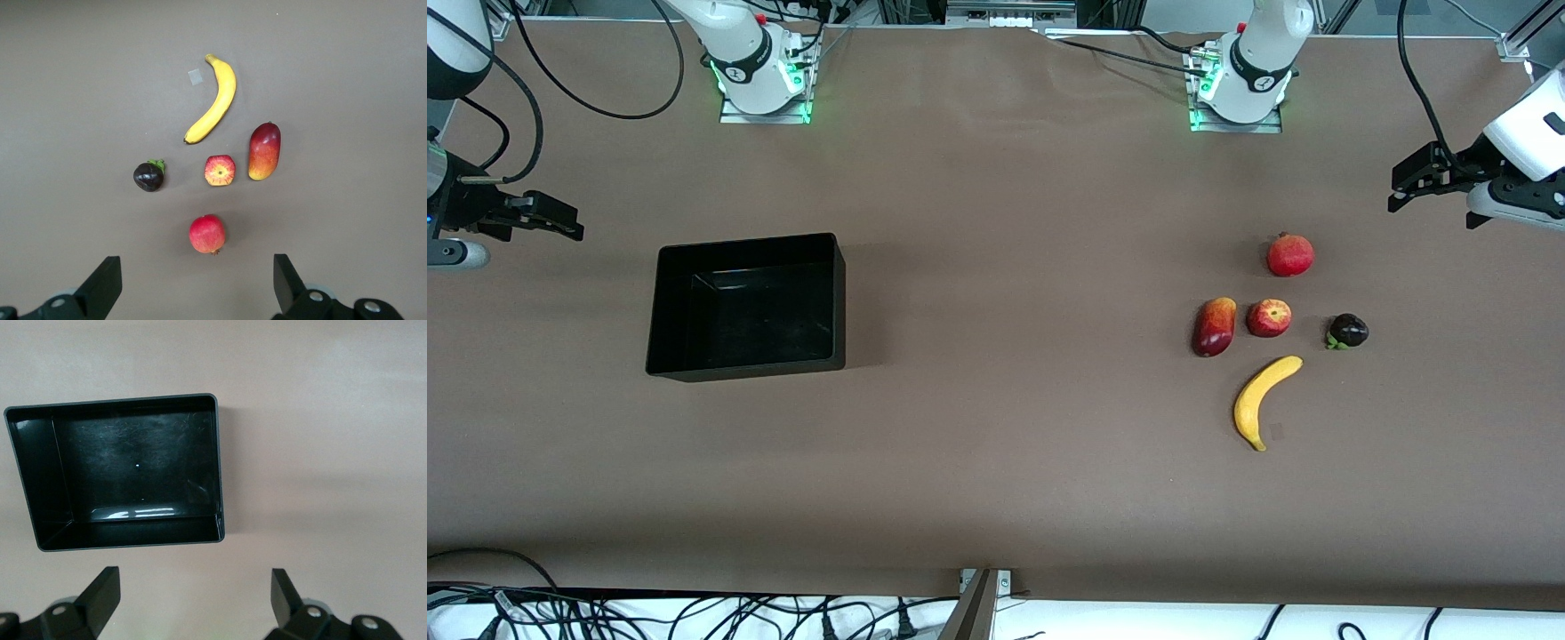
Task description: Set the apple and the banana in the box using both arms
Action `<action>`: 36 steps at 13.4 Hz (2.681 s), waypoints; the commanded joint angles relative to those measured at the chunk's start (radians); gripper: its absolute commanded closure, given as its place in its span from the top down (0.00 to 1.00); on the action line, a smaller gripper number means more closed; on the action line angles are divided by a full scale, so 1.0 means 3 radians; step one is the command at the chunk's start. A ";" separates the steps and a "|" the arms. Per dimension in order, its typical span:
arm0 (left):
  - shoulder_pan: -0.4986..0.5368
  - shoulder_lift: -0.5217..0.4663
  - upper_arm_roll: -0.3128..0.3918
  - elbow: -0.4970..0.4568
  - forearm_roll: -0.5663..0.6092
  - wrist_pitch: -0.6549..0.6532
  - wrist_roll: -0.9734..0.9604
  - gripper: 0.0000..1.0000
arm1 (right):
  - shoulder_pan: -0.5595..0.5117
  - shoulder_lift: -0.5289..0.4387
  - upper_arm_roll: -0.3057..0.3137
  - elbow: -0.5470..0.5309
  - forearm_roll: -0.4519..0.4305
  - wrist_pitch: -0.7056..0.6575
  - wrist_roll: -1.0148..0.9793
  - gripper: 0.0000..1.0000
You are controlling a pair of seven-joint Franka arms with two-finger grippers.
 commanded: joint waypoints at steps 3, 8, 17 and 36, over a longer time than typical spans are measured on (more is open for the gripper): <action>0.0007 -0.0012 -0.0009 0.0060 0.0034 -0.0030 0.0016 1.00 | -0.0028 0.0032 0.0037 0.0084 -0.0025 -0.0093 0.0034 1.00; 0.0012 -0.0028 -0.0004 0.0065 0.0024 -0.0040 0.0000 1.00 | -0.0028 0.0058 0.0032 0.0074 -0.0025 -0.0093 0.0060 1.00; 0.0012 -0.0028 -0.0004 0.0065 0.0019 -0.0040 0.0010 1.00 | -0.0120 0.0794 -0.0040 -0.0651 0.0031 0.1090 0.0172 1.00; 0.0063 -0.0017 0.0001 0.0060 0.0019 -0.0081 0.0021 1.00 | -0.0074 0.1019 0.0470 -0.0399 0.0614 0.0994 0.0290 0.00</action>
